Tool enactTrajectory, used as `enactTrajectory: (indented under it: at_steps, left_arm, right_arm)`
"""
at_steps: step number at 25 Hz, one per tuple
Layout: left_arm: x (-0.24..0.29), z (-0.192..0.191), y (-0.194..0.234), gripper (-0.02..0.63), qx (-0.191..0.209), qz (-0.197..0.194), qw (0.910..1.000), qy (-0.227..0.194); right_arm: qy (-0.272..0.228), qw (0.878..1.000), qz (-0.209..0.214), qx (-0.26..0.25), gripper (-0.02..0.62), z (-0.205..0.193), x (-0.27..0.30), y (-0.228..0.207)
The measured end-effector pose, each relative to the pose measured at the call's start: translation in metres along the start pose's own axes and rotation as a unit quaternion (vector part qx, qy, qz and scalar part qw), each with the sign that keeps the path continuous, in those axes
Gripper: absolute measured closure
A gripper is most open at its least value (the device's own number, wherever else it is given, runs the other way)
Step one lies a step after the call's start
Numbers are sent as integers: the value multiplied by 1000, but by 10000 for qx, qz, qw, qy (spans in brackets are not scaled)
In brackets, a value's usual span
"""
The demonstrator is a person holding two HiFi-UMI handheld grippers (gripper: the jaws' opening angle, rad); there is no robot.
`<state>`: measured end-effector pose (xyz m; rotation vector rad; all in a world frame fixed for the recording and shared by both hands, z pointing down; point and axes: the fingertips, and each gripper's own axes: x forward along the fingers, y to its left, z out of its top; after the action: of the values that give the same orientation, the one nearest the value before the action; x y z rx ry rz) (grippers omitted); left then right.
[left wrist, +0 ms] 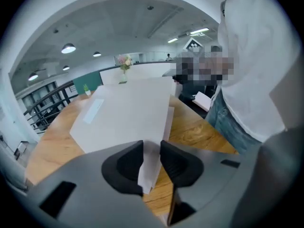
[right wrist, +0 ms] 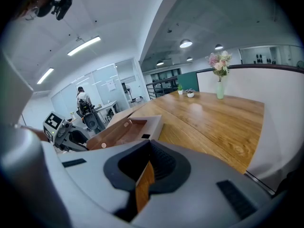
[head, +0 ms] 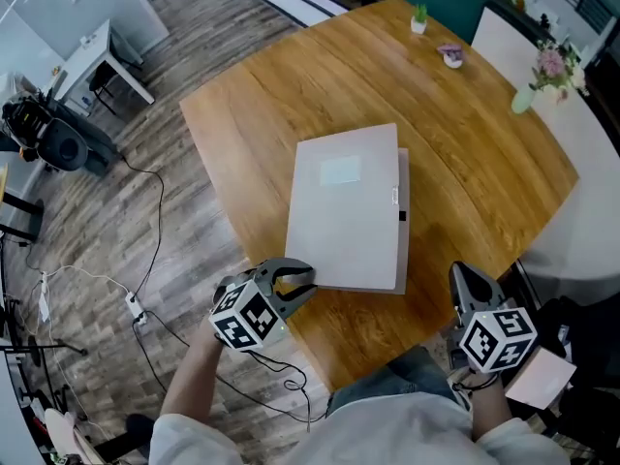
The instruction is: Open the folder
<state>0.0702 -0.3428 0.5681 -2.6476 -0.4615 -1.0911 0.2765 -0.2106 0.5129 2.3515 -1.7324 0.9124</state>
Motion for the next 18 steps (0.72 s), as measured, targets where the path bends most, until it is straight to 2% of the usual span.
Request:
enactTrajectory:
  at_steps: [3,7,10,14,18]
  left_arm:
    - [-11,-2,2,515,-428,594,9958,-545]
    - [-23,2,9,532,-1076,1250,9778,-1291]
    - [-34,0,16,543,-1594,1709,9558,-1785]
    - [-47,-8,24,556,-2300,2223,9189,-2308]
    - [-64,-19,34,569,-2840,2641,8831,-2641]
  right_arm:
    - [-1,9999,64,-105,594,4,1,6]
    - [24,9995,158,-264,594,10,2,13]
    - [46,9989,223,-399,594,14,3,20]
    - [73,9982,271,-536,594,19,3,25]
    - [116,9972,352,-650,594,25,7,34]
